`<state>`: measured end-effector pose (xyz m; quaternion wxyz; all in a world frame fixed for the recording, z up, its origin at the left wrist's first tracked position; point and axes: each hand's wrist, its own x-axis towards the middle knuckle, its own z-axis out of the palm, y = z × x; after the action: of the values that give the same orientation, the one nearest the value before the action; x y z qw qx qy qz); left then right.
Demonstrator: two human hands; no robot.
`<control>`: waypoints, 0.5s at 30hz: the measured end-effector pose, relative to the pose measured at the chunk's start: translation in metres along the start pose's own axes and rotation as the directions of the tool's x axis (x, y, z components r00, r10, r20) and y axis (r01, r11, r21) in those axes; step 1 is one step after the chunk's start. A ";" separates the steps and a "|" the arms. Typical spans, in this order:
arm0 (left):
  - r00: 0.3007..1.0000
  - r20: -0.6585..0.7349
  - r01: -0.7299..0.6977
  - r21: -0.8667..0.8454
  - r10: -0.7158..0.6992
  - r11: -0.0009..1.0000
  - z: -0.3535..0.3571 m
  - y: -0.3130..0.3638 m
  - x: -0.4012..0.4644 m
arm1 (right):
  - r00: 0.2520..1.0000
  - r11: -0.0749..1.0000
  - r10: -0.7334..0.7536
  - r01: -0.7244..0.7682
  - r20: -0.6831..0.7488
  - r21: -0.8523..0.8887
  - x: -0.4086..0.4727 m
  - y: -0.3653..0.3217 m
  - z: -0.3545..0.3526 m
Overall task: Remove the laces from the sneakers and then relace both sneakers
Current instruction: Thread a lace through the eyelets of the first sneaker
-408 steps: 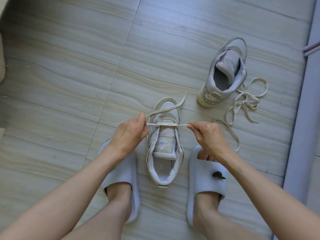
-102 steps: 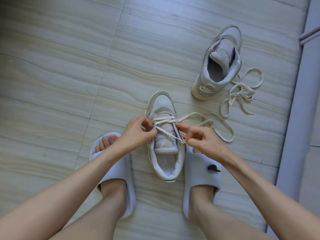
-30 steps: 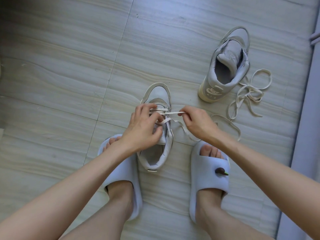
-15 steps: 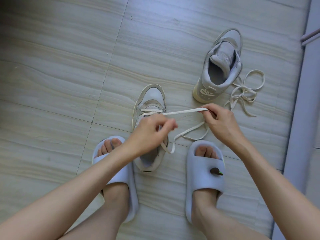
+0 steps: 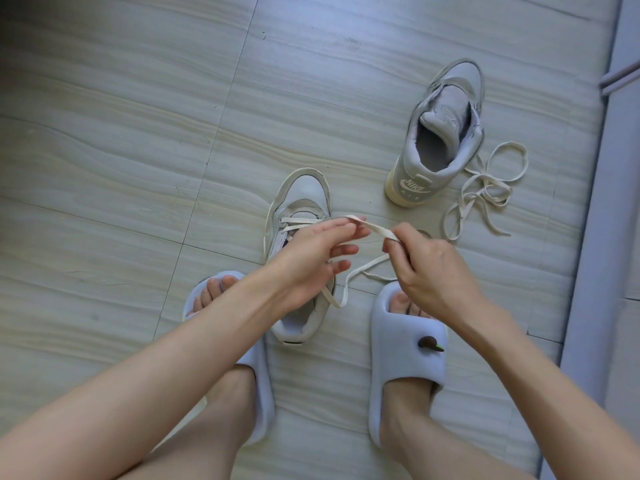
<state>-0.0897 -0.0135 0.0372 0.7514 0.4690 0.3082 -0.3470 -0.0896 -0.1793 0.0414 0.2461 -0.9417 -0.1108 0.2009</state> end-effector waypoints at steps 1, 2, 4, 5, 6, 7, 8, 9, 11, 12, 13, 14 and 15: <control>1.000 0.012 -0.013 -0.076 0.014 0.997 0.000 0.001 0.000 | 1.000 0.999 0.019 -0.019 0.024 -0.028 0.000 0.000 0.001; 1.000 0.021 -0.015 -0.152 0.019 0.988 -0.001 0.002 0.000 | 0.998 0.998 0.035 -0.032 0.045 -0.054 -0.001 0.001 0.003; 0.999 0.042 -0.009 -0.258 0.020 0.966 -0.004 0.002 -0.001 | 0.996 0.994 0.049 -0.042 0.072 -0.100 0.000 0.005 0.007; 0.998 0.050 -0.011 -0.277 0.025 0.961 -0.005 0.002 -0.001 | 0.996 0.992 0.054 -0.046 0.073 -0.117 0.000 0.007 0.007; 0.998 0.052 -0.019 -0.277 0.035 0.961 -0.007 0.002 -0.001 | 0.996 0.991 0.057 -0.048 0.064 -0.123 0.001 0.008 0.007; 0.998 0.055 -0.024 -0.276 0.041 0.961 -0.007 0.001 -0.002 | 0.997 0.993 0.052 -0.046 0.049 -0.112 0.002 0.009 0.006; 0.997 0.061 -0.021 -0.293 0.041 0.956 -0.007 0.002 -0.002 | 0.999 0.995 0.039 -0.036 0.028 -0.089 0.003 0.009 0.005; 0.997 0.067 -0.011 -0.339 0.036 0.941 -0.006 0.002 -0.002 | 1.000 0.998 0.020 -0.019 0.003 -0.063 0.004 0.009 0.004; 0.997 0.074 0.036 -0.465 -0.002 0.884 -0.004 0.002 -0.002 | 0.999 0.999 -0.023 0.021 -0.043 -0.037 0.002 0.007 0.003; 0.996 0.082 0.063 -0.497 -0.025 0.866 -0.004 0.000 -0.001 | 0.998 0.999 -0.035 0.033 -0.055 -0.039 0.000 0.006 0.003; 0.994 0.091 0.095 -0.489 -0.057 0.867 -0.004 -0.001 -0.001 | 0.997 0.998 -0.043 0.040 -0.060 -0.046 -0.002 0.005 0.004; 0.991 0.101 0.129 -0.450 -0.093 0.884 -0.004 -0.003 -0.001 | 0.997 0.998 -0.047 0.044 -0.063 -0.050 -0.005 0.005 0.005; 0.986 0.109 0.160 -0.402 -0.126 0.901 -0.003 -0.004 -0.001 | 0.996 0.998 -0.049 0.046 -0.070 -0.052 -0.007 0.005 0.006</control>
<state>-0.0938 -0.0113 0.0349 0.8172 0.2629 0.3773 -0.3474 -0.0984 -0.1830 0.0364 0.2309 -0.9512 -0.1294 0.1585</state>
